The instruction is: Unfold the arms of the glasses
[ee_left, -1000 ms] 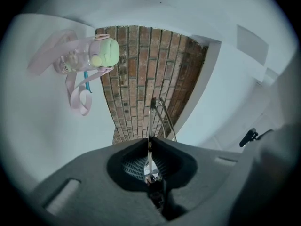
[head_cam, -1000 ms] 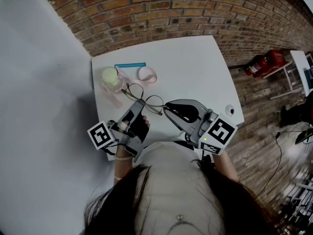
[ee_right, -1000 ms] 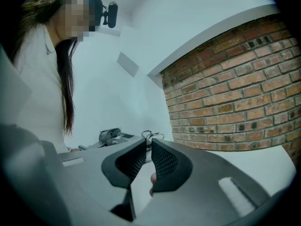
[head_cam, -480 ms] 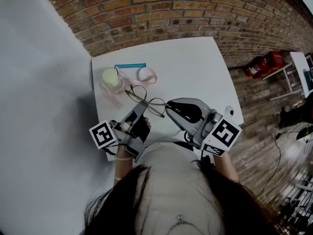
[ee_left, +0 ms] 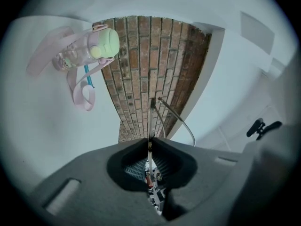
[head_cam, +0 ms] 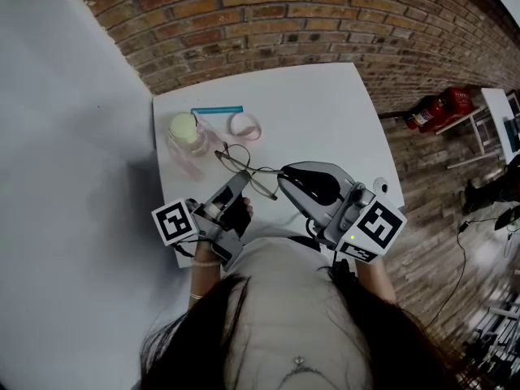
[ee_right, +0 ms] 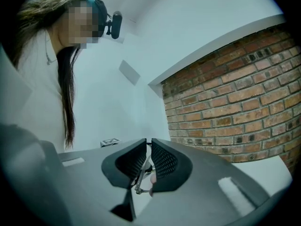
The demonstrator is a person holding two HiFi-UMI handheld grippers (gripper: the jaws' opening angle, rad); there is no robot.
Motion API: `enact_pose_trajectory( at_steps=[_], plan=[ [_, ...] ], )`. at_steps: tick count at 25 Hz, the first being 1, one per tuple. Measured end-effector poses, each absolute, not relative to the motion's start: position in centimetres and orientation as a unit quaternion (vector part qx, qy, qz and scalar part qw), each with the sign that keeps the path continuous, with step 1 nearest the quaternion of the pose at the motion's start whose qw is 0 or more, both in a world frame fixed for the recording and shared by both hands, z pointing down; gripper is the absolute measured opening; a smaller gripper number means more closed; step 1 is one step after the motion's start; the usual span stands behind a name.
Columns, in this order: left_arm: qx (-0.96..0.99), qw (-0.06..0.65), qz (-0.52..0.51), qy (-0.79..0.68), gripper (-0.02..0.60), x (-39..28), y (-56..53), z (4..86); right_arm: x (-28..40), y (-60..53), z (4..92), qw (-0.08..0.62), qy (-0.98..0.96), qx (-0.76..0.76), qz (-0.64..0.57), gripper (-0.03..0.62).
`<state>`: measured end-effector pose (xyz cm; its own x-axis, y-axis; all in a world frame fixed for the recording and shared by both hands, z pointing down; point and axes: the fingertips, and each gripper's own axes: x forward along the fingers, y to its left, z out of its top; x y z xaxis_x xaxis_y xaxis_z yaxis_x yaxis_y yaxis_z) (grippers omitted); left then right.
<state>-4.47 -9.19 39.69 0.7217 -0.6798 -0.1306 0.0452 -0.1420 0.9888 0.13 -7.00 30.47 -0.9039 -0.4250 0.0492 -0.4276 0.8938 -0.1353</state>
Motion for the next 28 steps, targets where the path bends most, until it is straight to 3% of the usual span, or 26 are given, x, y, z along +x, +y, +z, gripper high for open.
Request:
enact_pose_trajectory(
  at_steps=[28],
  plan=[
    [0.712,0.618,-0.251,-0.220,0.023,-2.9,-8.5,40.3,0.4,-8.6,27.9,-0.011,-0.968,0.247,0.053,0.038]
  ],
)
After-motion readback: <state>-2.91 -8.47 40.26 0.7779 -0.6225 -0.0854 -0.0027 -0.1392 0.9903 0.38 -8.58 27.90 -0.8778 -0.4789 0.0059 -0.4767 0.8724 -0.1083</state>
